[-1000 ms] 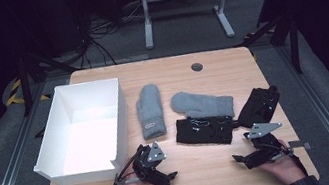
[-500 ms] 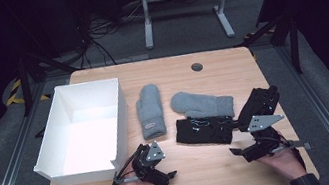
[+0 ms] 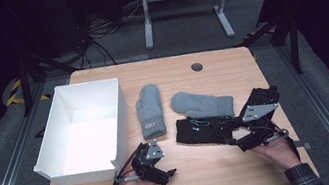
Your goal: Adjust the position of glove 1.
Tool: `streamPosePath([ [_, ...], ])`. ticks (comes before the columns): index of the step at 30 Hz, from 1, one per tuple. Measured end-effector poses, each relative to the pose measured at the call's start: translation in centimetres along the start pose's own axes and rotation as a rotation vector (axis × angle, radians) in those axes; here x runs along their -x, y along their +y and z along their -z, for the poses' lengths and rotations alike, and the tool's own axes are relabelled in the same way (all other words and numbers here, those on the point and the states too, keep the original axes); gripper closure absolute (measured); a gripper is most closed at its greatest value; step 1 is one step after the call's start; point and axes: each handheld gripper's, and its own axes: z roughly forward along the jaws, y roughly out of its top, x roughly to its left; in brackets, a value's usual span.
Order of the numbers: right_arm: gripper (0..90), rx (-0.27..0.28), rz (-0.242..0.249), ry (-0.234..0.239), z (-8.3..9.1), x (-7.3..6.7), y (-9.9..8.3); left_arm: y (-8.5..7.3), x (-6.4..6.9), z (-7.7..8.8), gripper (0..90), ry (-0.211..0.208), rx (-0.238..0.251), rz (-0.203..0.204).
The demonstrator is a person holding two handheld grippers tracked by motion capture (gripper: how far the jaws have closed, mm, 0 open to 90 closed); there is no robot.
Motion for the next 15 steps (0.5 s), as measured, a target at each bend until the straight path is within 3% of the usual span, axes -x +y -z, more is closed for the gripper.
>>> streamPosePath([
  [15, 17.6, 0.033, 0.001, 0.009, -1.7, 2.8, 3.1, 0.0, 0.0, 0.0, 5.7, 0.003, 0.002, 0.001],
])
